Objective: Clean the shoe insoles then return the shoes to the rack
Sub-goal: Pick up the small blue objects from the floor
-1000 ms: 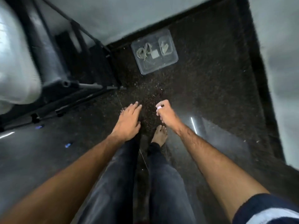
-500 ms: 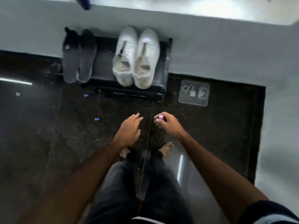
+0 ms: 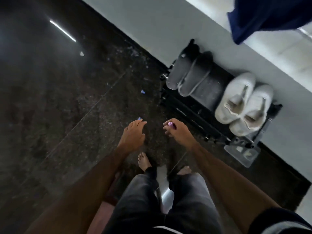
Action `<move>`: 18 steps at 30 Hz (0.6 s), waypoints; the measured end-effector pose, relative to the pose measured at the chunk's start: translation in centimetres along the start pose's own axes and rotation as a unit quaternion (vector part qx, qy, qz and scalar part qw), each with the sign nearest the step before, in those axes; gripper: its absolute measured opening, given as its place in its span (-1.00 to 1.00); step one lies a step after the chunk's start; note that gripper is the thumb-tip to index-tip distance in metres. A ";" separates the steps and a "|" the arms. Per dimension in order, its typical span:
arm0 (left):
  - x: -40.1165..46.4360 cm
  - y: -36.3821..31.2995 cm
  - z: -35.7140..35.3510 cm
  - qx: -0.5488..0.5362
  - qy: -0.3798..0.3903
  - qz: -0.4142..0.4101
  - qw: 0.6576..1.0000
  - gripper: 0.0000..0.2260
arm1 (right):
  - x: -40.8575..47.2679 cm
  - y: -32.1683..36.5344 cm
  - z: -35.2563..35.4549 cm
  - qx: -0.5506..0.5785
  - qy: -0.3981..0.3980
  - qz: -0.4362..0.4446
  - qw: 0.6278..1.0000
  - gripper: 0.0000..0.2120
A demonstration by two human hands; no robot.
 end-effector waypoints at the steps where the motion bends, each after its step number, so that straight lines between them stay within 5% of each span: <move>1: 0.3 1.4 0.9 -0.008 -0.004 0.005 1.000 -0.48 | 1.6 1.1 -0.6 -0.004 0.003 0.001 1.000 -0.94; 9: 6.1 10.2 3.5 -0.076 -0.009 0.065 0.995 -0.51 | 14.5 4.4 -3.0 -0.022 0.029 -0.023 0.999 -0.90; 18: 19.5 18.3 0.3 -0.068 0.033 0.109 0.991 -0.58 | 32.5 -1.3 -4.3 -0.042 0.052 -0.079 0.995 -0.84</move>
Point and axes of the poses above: each hand's wrist, its own x-axis towards the middle knuckle, its own z-axis out of the back of the hand, y = z × x, the point moved 8 cm from there along x, towards the middle knuckle, and after that the axes turned 12 degrees about y, right-handed, at the moved point
